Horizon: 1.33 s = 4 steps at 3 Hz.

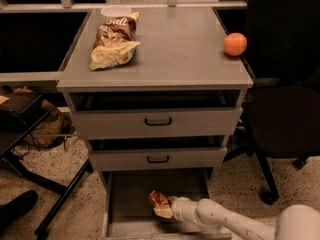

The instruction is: Place coke can into bottom drawer

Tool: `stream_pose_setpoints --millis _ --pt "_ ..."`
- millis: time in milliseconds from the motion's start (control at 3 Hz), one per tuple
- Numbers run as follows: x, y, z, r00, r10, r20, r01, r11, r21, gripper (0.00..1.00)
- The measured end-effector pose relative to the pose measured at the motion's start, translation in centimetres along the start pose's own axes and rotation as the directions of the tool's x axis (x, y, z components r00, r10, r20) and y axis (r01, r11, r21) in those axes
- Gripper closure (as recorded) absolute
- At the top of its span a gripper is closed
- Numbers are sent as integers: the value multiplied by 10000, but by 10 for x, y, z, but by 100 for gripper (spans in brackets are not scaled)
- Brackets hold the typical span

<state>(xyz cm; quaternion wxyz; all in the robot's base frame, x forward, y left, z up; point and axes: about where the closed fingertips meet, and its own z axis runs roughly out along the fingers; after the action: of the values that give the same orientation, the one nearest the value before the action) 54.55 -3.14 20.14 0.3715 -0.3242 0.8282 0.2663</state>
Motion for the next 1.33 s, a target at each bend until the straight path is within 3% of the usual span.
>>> stream_pose_setpoints --millis 333,667,1333 --pt "35 -9 40 9996 212 -191 -218 9993 -315 100" --pt "54 -11 59 9983 333 -480 -356 9982 -474 100" --pt "51 -11 57 9983 333 -480 -355 9982 -475 58"
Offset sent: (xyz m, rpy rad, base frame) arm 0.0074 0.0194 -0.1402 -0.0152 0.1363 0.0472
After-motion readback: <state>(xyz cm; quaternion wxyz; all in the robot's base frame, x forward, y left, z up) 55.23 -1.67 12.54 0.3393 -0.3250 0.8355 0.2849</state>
